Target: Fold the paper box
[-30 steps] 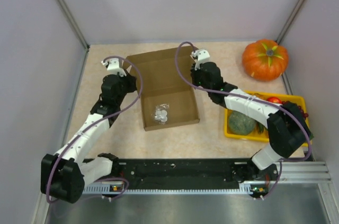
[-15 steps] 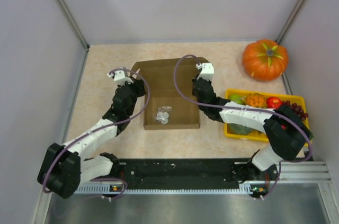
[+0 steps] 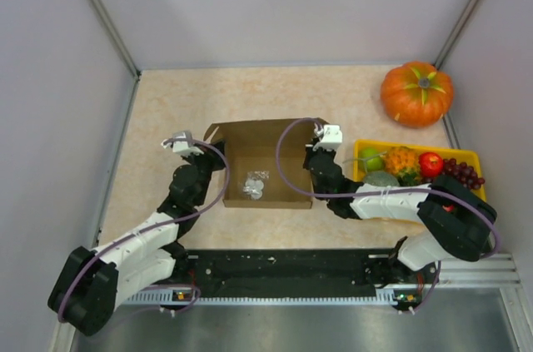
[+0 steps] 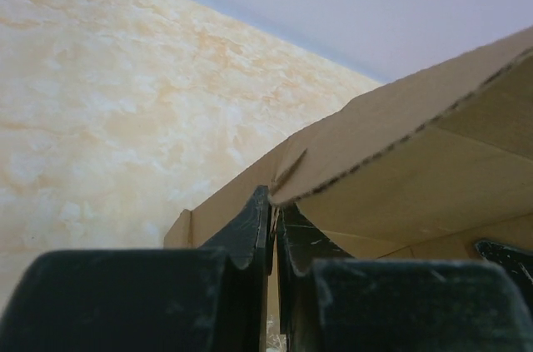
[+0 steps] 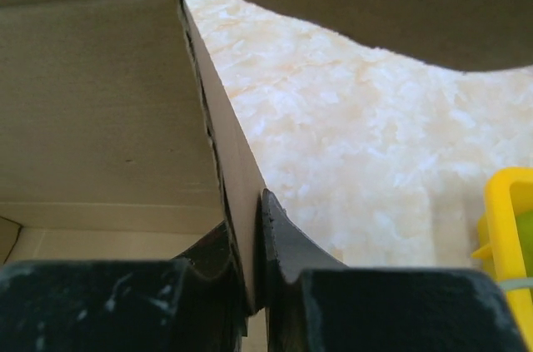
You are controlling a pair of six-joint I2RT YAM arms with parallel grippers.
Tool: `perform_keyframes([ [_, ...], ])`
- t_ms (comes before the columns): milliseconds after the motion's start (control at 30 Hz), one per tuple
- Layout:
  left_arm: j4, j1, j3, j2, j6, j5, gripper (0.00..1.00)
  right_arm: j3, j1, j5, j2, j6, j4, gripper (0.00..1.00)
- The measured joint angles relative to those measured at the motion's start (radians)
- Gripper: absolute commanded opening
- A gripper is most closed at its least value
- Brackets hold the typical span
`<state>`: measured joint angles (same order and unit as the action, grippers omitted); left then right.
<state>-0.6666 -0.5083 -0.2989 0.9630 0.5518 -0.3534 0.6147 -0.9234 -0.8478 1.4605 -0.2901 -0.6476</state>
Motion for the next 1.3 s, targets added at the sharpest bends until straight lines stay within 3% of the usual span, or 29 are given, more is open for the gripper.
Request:
perform_keyframes([
  [167,-0.06,-0.003,0.085,-0.052,0.013,0.009,0.03,-0.035,-0.047,-0.037,-0.007,-0.002,-0.032,0.21],
  [200,-0.068,-0.003,0.096,-0.059,0.016,0.008,0.02,-0.043,-0.055,-0.039,-0.007,-0.008,-0.036,0.2],
  [233,-0.075,-0.003,0.106,-0.064,0.021,0.004,0.02,-0.054,-0.063,-0.042,-0.007,-0.015,-0.035,0.06],
  [300,-0.092,-0.003,0.119,-0.065,0.029,0.0,0.02,-0.085,-0.075,-0.044,-0.007,-0.032,-0.034,0.0],
  [533,-0.118,-0.012,0.129,-0.056,0.055,0.013,0.01,-0.089,-0.105,-0.101,-0.003,-0.153,0.029,0.0],
  [733,-0.117,-0.013,0.123,-0.047,0.067,-0.012,0.0,0.065,-0.116,-0.16,0.016,-0.285,0.29,0.0],
  [867,-0.124,-0.021,0.123,-0.035,0.074,-0.006,0.0,0.026,-0.124,-0.189,0.056,-0.297,0.243,0.01],
  [967,-0.135,-0.023,0.123,-0.026,0.074,-0.008,0.0,-0.034,-0.132,-0.191,0.051,-0.301,0.152,0.18],
  [1000,-0.14,-0.023,0.124,-0.021,0.075,-0.01,0.0,-0.048,-0.132,-0.186,0.045,-0.301,0.144,0.4],
  [1067,-0.151,-0.023,0.124,-0.009,0.075,-0.016,0.0,-0.082,-0.133,-0.148,0.029,-0.317,0.17,0.59],
  [1100,-0.158,-0.023,0.125,-0.002,0.074,-0.024,0.0,-0.101,-0.134,-0.125,0.01,-0.319,0.226,0.77],
  [1200,-0.169,-0.023,0.126,0.012,0.073,-0.04,0.0,-0.132,-0.143,-0.044,-0.1,-0.348,0.411,0.87],
  [1300,-0.172,-0.024,0.129,0.018,0.064,-0.052,0.0,-0.137,-0.206,0.065,-0.295,-0.377,0.618,0.87],
])
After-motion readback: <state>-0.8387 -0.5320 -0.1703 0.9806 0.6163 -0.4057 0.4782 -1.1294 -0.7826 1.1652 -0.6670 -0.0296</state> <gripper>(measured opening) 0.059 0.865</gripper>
